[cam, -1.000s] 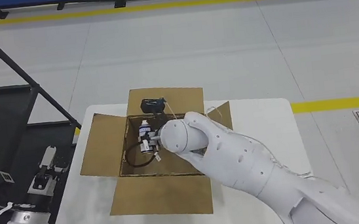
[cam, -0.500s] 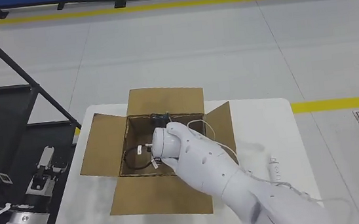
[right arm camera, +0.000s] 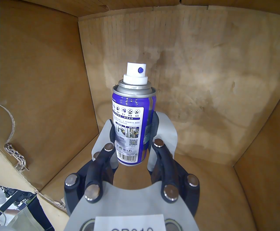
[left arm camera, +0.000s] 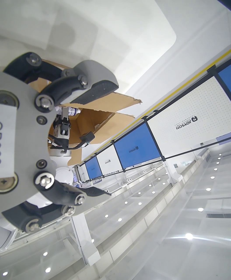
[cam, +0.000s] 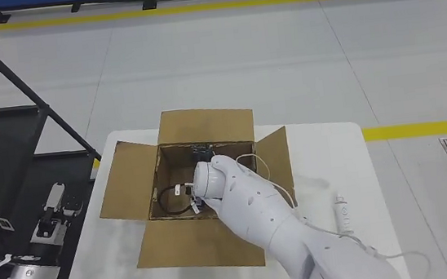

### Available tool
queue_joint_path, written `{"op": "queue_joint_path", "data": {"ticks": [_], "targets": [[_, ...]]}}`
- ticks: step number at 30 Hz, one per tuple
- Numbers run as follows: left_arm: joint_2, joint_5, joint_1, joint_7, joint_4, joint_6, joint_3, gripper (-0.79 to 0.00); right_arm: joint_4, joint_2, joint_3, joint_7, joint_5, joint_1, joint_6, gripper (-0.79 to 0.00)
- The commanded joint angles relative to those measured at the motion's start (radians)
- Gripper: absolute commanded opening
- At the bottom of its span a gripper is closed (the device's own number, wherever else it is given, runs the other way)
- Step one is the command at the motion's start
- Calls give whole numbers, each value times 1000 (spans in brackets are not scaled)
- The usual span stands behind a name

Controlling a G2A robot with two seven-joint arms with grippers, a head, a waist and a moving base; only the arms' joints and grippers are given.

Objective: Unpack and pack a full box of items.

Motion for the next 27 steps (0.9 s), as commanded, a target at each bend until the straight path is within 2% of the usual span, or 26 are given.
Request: {"op": "queue_joint_path", "data": {"ticks": [1,4,9,10,12,13,14,22,27], "targets": [[0,0,0,0,0,0,0,0,0,0,0,0,0,0,0,-446],[0,0,0,0,0,0,0,0,0,0,0,0,0,0,0,-409],[0,0,0,0,0,0,0,0,0,0,0,0,0,0,0,-394],[0,0,0,0,0,0,0,0,0,0,0,0,0,0,0,-363],[0,0,0,0,0,0,0,0,0,0,0,0,0,0,0,-191],[0,0,0,0,0,0,0,0,0,0,0,0,0,0,0,-46],[0,0,0,0,0,0,0,0,0,0,0,0,0,0,0,0],[0,0,0,0,0,0,0,0,0,0,0,0,0,0,0,0],[1,15,-30,-13,10,23,7,0,0,0,0,0,0,0,0,0]]}}
